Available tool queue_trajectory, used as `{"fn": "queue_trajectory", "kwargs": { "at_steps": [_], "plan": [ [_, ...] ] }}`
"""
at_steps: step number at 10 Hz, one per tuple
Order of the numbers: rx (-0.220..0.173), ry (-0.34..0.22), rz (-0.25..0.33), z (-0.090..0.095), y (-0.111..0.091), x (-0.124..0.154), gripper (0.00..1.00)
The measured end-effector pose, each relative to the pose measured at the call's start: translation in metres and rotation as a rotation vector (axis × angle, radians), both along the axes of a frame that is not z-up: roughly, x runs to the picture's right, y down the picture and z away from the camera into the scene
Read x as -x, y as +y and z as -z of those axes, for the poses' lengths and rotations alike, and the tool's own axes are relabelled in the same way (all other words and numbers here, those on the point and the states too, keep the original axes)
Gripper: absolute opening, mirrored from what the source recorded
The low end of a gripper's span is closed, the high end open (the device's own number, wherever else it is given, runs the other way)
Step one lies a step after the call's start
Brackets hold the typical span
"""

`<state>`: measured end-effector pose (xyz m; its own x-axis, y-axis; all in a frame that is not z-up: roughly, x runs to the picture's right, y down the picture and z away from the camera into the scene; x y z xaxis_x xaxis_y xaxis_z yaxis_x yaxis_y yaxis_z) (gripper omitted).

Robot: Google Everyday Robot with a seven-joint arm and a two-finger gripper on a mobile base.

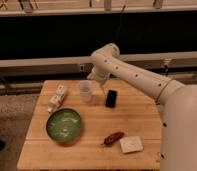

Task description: Place the ceramic cup in the ceramic bowl

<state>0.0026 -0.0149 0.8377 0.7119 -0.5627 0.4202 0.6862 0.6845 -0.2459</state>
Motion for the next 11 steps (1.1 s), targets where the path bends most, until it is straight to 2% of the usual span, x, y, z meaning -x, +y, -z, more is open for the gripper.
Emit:
{"fn": "queue_trajectory", "kwargs": {
  "at_steps": [4,11],
  "plan": [
    [0.032,-0.015,0.028,-0.021,0.025,0.003,0.80],
    [0.072,-0.038,0.076,-0.036,0.037,0.014,0.80]
  ]
}}
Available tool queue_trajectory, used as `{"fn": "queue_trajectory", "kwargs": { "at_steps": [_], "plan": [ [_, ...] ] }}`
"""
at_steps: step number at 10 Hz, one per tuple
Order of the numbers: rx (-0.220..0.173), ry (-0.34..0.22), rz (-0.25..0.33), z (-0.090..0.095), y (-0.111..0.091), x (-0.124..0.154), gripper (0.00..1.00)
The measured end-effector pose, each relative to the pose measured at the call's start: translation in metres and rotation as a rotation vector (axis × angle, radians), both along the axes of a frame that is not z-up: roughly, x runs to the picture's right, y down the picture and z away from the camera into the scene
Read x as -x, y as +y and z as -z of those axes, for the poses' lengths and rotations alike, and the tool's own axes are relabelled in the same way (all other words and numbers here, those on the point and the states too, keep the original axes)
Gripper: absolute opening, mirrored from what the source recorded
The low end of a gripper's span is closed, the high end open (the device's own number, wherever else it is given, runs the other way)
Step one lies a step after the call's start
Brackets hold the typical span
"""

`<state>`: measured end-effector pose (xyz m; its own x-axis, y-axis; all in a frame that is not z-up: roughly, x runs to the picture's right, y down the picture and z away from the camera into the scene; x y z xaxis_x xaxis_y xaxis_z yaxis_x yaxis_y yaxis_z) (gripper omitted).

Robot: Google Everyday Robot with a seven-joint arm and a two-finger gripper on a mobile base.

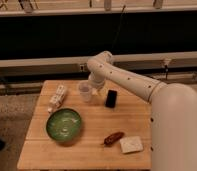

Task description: Place the ceramic cup in the ceramic bowl

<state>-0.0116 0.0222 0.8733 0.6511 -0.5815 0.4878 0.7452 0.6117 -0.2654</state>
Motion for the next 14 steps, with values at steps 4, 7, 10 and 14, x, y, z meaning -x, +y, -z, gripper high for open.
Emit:
{"fn": "queue_trajectory", "kwargs": {
  "at_steps": [4,7,10,14],
  "plan": [
    [0.012,-0.005,0.019,-0.005,0.001,0.003,0.80],
    [0.021,-0.013,0.034,-0.009,0.001,0.009,0.80],
    [0.031,-0.018,0.043,-0.014,-0.001,0.011,0.80],
    [0.041,-0.026,0.055,-0.021,-0.003,0.016,0.74]
  ]
}}
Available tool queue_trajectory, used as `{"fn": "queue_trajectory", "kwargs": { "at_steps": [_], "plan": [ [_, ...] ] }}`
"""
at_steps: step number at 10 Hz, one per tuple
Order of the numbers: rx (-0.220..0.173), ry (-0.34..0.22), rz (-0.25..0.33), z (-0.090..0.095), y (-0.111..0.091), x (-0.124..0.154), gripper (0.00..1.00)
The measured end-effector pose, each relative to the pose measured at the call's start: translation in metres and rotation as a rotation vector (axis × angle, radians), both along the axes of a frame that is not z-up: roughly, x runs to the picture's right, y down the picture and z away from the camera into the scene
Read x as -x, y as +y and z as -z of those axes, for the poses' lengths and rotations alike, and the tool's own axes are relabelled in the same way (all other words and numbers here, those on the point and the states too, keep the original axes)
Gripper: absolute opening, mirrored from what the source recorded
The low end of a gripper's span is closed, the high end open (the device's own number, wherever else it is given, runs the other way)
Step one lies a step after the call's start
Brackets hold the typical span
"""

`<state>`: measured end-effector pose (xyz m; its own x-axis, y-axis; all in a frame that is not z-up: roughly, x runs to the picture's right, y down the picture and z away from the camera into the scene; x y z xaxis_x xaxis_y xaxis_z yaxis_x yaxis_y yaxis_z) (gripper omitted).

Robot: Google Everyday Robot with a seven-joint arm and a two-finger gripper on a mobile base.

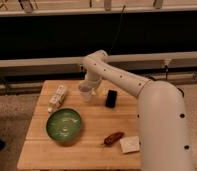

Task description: Place the ceramic cup in the ceramic bowl

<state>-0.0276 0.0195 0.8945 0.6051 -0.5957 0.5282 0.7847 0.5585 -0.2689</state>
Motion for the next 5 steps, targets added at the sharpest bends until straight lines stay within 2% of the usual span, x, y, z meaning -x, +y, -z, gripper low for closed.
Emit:
{"fn": "queue_trajectory", "kwargs": {
  "at_steps": [2,3,5],
  "plan": [
    [0.006,-0.003,0.004,-0.003,0.000,0.002,0.69],
    [0.007,-0.005,0.006,-0.007,0.000,0.004,0.62],
    [0.008,-0.010,0.009,-0.012,0.000,0.008,0.40]
  ]
}}
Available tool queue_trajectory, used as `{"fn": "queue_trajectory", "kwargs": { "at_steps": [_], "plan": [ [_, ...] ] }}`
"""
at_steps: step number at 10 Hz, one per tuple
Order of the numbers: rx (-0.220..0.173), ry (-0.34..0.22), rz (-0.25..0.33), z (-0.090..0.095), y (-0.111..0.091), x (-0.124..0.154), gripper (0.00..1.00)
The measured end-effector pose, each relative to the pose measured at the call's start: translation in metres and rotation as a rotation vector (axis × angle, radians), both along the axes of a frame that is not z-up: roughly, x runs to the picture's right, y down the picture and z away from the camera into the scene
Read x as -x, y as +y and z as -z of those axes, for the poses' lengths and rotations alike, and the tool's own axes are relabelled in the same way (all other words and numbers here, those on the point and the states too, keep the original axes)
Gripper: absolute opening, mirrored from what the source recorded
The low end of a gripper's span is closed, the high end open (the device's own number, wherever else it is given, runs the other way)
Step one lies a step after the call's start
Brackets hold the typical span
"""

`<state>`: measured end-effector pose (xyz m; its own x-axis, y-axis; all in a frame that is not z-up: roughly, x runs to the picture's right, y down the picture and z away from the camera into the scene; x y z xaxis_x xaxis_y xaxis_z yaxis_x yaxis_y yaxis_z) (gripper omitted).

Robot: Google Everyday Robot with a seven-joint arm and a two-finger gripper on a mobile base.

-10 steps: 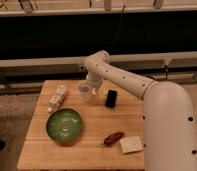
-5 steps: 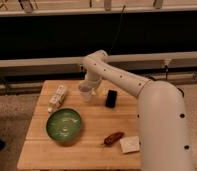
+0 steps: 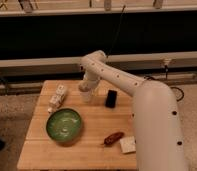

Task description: Place the ceramic cup in the ceramic bowl

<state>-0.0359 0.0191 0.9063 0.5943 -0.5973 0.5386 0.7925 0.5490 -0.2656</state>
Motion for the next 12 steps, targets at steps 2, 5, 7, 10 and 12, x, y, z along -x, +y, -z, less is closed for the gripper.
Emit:
{"fn": "queue_trajectory", "kwargs": {
  "at_steps": [2,5,7,10,12],
  "plan": [
    [0.005,0.006,0.002,-0.003,0.003,-0.002,0.21],
    [0.007,0.008,0.009,-0.007,0.007,0.003,0.02],
    [0.013,0.012,0.020,0.008,0.000,-0.001,0.02],
    [0.016,0.009,0.035,0.022,-0.009,0.000,0.02],
    [0.019,0.007,0.047,0.024,-0.003,-0.001,0.02]
  ]
}}
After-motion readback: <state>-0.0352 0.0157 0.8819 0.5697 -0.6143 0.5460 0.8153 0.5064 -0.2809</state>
